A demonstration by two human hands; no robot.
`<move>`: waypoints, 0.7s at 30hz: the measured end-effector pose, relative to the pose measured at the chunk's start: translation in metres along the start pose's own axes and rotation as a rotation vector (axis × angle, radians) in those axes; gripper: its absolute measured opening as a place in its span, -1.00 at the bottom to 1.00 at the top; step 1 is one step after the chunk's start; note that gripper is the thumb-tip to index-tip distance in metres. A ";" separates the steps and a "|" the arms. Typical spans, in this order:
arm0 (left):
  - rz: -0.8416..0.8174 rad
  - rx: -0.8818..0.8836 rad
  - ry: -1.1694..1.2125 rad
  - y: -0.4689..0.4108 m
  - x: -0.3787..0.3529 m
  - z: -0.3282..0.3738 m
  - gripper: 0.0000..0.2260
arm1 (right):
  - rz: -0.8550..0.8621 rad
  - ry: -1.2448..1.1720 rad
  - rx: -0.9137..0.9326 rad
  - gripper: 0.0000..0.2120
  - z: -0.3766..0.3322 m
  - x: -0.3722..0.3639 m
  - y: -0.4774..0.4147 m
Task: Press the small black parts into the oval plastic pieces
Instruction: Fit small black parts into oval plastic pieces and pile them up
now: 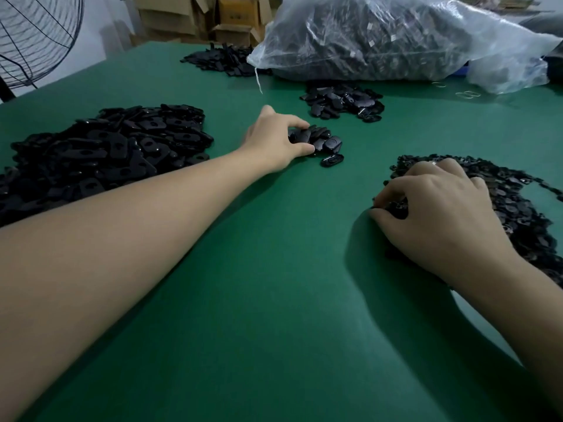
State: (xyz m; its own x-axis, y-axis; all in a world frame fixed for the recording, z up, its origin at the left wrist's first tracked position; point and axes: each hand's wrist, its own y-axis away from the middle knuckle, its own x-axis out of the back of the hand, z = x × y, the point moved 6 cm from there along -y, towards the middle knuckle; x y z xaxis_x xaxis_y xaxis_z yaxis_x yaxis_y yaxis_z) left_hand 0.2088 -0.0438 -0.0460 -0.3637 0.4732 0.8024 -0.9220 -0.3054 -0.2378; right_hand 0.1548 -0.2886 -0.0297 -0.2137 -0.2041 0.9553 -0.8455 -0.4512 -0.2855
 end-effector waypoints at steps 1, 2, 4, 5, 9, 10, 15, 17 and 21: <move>0.001 -0.012 0.002 0.000 0.000 0.001 -0.48 | 0.003 -0.004 0.002 -0.86 0.000 0.000 0.000; 0.000 -0.030 -0.001 0.001 0.002 0.002 -0.45 | 0.006 -0.008 0.005 -0.88 0.000 0.000 0.000; 0.000 -0.054 -0.015 0.004 0.009 0.002 -0.43 | 0.018 -0.014 0.021 -0.91 -0.001 -0.001 0.001; -0.001 -0.060 -0.035 0.004 0.015 0.000 -0.46 | 0.028 -0.018 0.033 -0.91 -0.002 -0.001 0.001; -0.114 -0.023 -0.241 0.003 0.048 -0.010 -0.73 | 0.111 -0.131 0.096 -0.90 -0.011 0.001 0.001; -0.169 -0.006 -0.329 0.005 0.056 -0.014 -0.78 | 0.130 -0.183 0.107 -0.90 -0.013 0.002 0.002; -0.247 0.064 -0.728 0.014 0.089 -0.038 -0.89 | 0.150 -0.343 0.153 -0.90 -0.019 0.002 0.006; -0.267 0.090 -0.820 0.019 0.089 -0.048 -0.86 | 0.153 -0.405 0.175 -0.92 -0.022 0.003 0.008; -0.268 0.104 -0.868 0.024 0.087 -0.061 -0.74 | 0.143 -0.502 0.182 -0.95 -0.026 0.001 0.010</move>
State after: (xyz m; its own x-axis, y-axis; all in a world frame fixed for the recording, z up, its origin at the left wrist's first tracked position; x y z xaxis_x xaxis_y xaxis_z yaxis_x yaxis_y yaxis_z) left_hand 0.1464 0.0405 -0.0153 0.1276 -0.2358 0.9634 -0.9293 -0.3679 0.0330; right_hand 0.1330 -0.2706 -0.0300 -0.0228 -0.6438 0.7649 -0.7177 -0.5221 -0.4608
